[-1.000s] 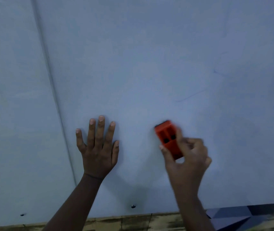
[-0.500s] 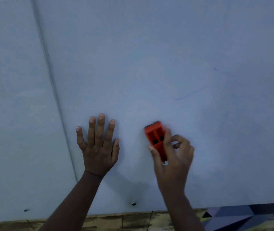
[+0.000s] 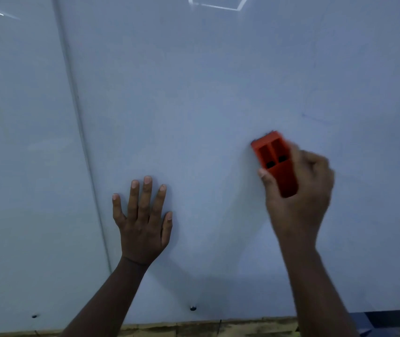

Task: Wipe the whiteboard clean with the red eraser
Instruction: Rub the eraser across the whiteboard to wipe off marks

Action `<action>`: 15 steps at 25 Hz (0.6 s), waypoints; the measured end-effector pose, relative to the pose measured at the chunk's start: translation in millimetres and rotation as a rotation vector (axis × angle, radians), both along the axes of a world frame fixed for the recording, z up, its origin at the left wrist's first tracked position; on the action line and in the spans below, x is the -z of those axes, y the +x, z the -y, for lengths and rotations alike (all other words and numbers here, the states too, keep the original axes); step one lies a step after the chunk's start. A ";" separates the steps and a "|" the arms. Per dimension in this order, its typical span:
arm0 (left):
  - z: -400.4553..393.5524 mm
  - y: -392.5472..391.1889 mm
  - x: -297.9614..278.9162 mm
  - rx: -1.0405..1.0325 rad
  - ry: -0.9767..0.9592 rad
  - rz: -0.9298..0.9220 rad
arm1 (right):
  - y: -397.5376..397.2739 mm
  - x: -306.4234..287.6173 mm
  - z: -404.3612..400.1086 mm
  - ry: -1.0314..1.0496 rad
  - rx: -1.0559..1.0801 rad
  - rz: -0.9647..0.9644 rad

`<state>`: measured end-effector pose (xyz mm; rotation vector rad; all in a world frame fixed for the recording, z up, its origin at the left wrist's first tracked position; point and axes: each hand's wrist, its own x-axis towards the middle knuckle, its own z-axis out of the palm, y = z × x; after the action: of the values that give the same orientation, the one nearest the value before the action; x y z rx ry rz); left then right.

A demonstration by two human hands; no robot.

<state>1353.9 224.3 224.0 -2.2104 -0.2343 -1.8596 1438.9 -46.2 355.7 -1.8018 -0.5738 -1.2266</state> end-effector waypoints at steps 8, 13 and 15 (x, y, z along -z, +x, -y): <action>0.5 0.5 1.5 0.007 -0.009 -0.001 | -18.7 48.2 -24.7 -0.128 -0.126 -0.034; -0.3 -1.6 -0.2 -0.001 -0.015 -0.025 | -44.7 130.5 -47.5 -0.343 -0.146 -0.044; -0.4 -2.5 -0.4 0.006 -0.016 -0.034 | -41.5 122.1 -44.5 -0.366 -0.154 -0.025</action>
<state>1351.5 224.8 224.4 -2.2538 -0.2377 -1.8280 1397.4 -1.6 233.6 -2.0246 -0.9537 -1.0415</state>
